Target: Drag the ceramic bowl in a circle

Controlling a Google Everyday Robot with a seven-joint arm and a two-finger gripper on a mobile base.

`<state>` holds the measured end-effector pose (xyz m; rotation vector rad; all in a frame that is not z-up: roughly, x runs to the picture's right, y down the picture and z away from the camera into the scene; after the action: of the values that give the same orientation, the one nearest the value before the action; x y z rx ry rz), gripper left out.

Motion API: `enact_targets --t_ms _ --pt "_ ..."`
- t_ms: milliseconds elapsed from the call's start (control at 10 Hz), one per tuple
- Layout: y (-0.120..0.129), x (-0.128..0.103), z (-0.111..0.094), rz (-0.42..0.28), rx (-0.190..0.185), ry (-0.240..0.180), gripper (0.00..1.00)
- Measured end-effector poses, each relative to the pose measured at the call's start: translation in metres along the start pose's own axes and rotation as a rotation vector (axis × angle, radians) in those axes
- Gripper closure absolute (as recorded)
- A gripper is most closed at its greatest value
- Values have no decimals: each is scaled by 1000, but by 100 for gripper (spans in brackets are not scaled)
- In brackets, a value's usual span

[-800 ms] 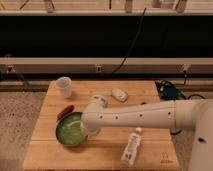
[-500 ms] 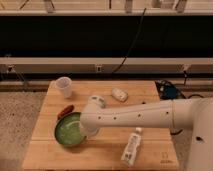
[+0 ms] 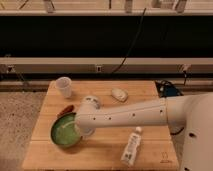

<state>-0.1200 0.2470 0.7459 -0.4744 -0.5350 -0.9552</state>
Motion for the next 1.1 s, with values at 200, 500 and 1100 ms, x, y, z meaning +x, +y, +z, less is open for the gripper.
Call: enact_targets --t_ms 200,500,1100 --pt "0 1 0 2 4 3 100" --pt "-12 -3 2 -4 12 5 100" --pt "-30 5 3 -5 20 14 100"
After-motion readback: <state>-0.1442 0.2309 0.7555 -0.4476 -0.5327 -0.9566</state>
